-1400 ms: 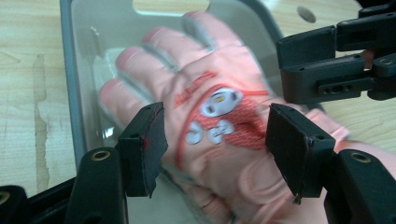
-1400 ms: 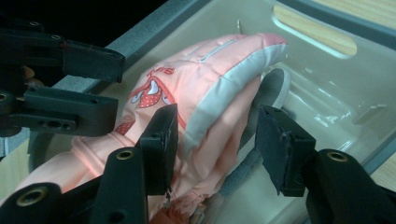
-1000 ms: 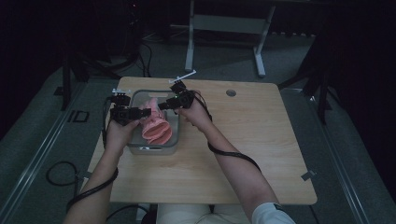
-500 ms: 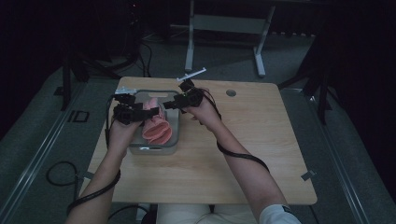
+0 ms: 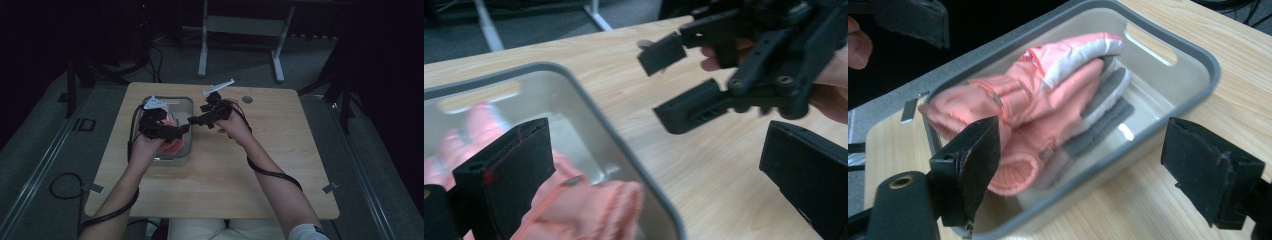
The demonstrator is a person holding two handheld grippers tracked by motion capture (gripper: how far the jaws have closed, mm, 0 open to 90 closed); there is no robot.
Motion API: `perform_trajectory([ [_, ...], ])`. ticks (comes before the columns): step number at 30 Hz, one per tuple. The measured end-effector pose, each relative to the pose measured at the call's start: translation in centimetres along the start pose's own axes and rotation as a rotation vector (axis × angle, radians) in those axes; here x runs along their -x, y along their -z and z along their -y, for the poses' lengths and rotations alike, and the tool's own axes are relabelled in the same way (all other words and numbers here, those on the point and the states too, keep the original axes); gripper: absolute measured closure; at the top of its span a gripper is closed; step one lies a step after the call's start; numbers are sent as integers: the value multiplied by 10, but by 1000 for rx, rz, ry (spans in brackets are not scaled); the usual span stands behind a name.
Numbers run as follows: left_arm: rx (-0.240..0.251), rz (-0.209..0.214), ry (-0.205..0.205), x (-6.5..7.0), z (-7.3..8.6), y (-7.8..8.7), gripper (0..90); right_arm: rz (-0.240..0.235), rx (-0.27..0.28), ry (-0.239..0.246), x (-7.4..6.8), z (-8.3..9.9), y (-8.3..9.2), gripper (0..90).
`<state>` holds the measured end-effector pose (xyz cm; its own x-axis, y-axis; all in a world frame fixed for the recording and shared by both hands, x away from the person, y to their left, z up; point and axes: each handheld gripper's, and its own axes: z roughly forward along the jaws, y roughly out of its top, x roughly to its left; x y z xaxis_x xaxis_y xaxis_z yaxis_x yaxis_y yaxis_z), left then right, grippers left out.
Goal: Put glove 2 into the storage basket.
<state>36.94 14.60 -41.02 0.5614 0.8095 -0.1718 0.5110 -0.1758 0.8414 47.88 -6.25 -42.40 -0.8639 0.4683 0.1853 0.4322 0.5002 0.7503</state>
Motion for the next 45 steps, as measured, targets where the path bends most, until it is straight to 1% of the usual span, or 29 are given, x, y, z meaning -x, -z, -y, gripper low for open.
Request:
perform_trajectory([
  [2,-4,15,-21,7,0,-4,4,5,5,-1,1,5,5,158],
  [3,-5,16,-30,11,0,-6,4,8,8,-2,1,7,7,158],
  [4,-3,28,-41,14,1,-8,4,12,10,-3,2,10,9,158],
  [6,-6,41,-60,21,1,-12,4,13,-1,-2,2,16,12,158],
  [7,4,58,-70,24,1,-14,4,18,-8,4,3,19,13,158],
  [8,3,68,-71,25,1,-16,4,25,-13,17,3,23,14,158],
  [11,11,97,-59,28,2,-19,4,35,-20,21,4,31,17,157],
  [12,14,105,-62,30,3,-20,4,36,-19,23,4,34,18,157],
  [15,4,121,-75,38,6,-24,5,43,-10,27,6,41,22,154],
  [17,-7,125,-98,44,8,-27,4,43,-9,33,7,45,25,153],
  [20,-10,150,-99,51,11,-31,4,46,-13,33,9,52,27,153],
  [21,-10,151,-104,53,12,-32,5,47,-11,33,10,54,27,153],
  [23,-23,151,-127,59,16,-34,4,48,-7,32,10,58,28,153],
  [25,-33,164,-147,63,19,-37,5,52,-9,36,11,63,28,153],
  [29,-53,167,-189,72,27,-43,4,55,-7,31,14,75,29,152],
  [31,-63,180,-201,77,30,-45,4,57,-9,28,15,80,29,152],
  [32,-71,179,-212,78,32,-46,4,57,-10,31,16,83,29,152],
  [33,-71,179,-212,78,32,-46,4,57,-10,31,16,83,29,152],
  [34,-79,184,-225,82,35,-48,4,61,-12,29,16,85,29,152],
  [37,-86,189,-232,86,40,-51,4,65,-18,24,18,93,29,152],
  [38,-85,198,-228,87,42,-53,4,65,-19,22,19,95,29,152],
  [40,-86,203,-235,90,46,-55,4,67,-23,21,19,100,29,152],
  [41,-97,203,-251,93,51,-57,4,69,-26,20,20,102,29,152],
  [42,-98,203,-257,94,52,-58,4,67,-26,13,21,106,28,152],
  [44,-110,204,-272,97,56,-61,4,70,-30,14,22,109,28,152],
  [45,-110,204,-272,97,56,-61,4,70,-30,14,22,109,28,152],
])
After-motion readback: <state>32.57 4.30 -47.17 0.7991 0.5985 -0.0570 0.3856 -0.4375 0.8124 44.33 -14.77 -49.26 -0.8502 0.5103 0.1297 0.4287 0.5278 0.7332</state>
